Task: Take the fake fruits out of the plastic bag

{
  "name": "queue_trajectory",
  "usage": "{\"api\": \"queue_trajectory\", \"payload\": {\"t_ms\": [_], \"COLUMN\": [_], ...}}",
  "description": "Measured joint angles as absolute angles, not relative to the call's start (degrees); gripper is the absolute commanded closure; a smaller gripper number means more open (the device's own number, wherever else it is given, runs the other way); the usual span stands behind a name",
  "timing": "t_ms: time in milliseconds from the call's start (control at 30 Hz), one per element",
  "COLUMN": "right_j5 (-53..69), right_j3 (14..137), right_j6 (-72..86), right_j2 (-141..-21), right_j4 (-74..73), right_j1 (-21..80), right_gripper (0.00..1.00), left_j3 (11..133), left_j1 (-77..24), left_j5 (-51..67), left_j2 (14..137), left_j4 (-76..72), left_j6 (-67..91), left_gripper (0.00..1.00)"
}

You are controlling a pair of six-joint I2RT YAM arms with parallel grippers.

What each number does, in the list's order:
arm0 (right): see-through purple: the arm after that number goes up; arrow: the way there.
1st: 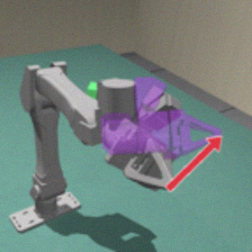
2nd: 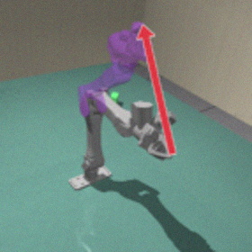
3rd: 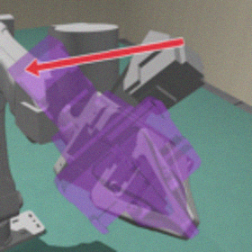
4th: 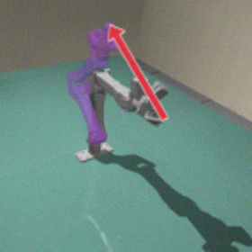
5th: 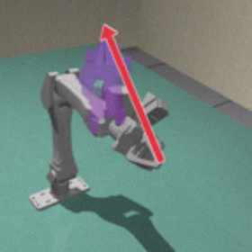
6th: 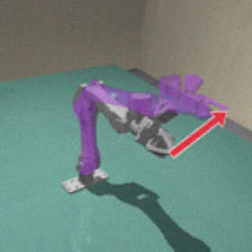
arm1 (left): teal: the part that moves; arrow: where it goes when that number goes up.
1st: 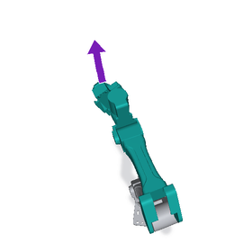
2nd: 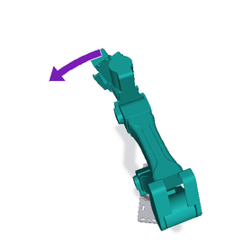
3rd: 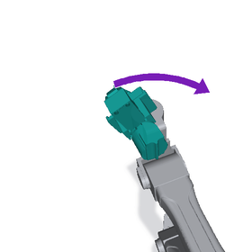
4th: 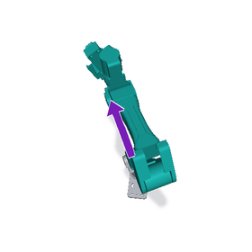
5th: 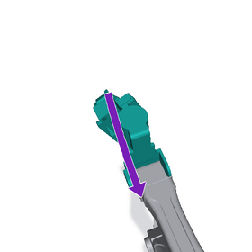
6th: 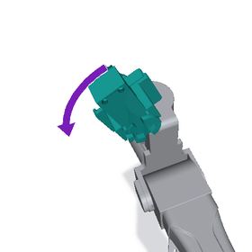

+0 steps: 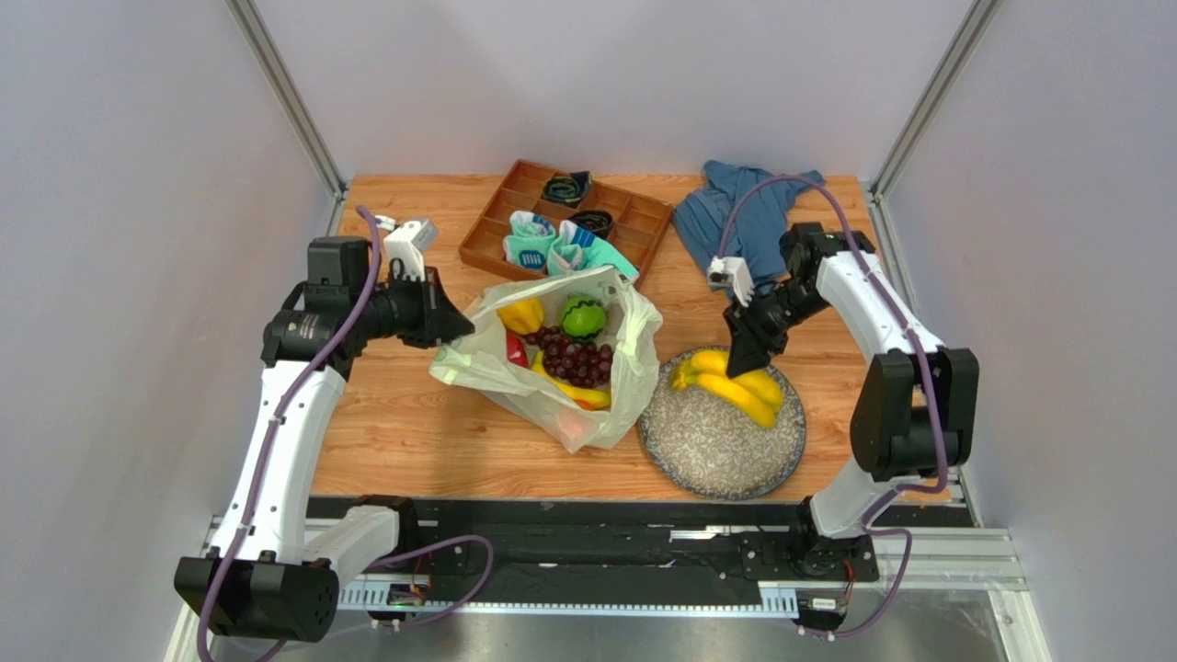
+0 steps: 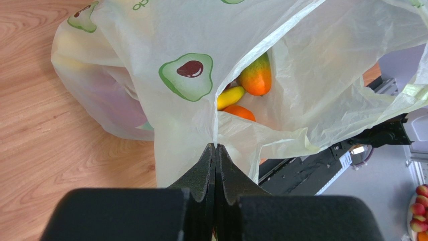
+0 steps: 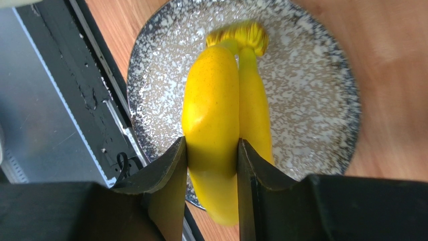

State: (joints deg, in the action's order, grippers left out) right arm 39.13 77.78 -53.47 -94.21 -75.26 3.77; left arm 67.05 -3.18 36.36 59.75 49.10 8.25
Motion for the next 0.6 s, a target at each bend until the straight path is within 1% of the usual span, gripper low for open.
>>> {"api": "queue_trajectory", "payload": {"t_ms": [100,200,233,367,467,600], "right_j5": [40.6,42.2,42.4,44.0,42.4,39.5], "right_j3": [76.4,76.4,76.8,78.8,81.4,84.9], "right_j6": [-55.5,-57.0,-57.4,-57.3,-55.8,-53.4], "right_j2": [-97.8,-98.7,-99.3,-101.4,-103.5,-104.5], "right_j4": [-76.4,-76.9,-77.3,-78.6,-78.2,-77.9], "right_j1": [3.8,3.1,2.9,0.9,-1.5,-5.7], "right_gripper": [0.8,0.65,0.58,0.45,0.41,0.4], "left_j3": [66.1,65.3,64.9,64.1,64.1,63.9], "left_j1": [-3.1,-2.9,-2.9,-2.7,-2.5,-2.4], "left_j5": [35.7,35.4,35.3,35.0,34.9,34.9], "left_j2": [59.5,59.3,59.3,59.3,59.3,59.3], "left_j4": [49.9,50.6,50.8,51.3,51.4,51.3], "left_j6": [7.5,6.9,6.7,6.1,6.0,5.9], "left_gripper": [1.0,1.0,1.0,1.0,1.0,1.0]}}
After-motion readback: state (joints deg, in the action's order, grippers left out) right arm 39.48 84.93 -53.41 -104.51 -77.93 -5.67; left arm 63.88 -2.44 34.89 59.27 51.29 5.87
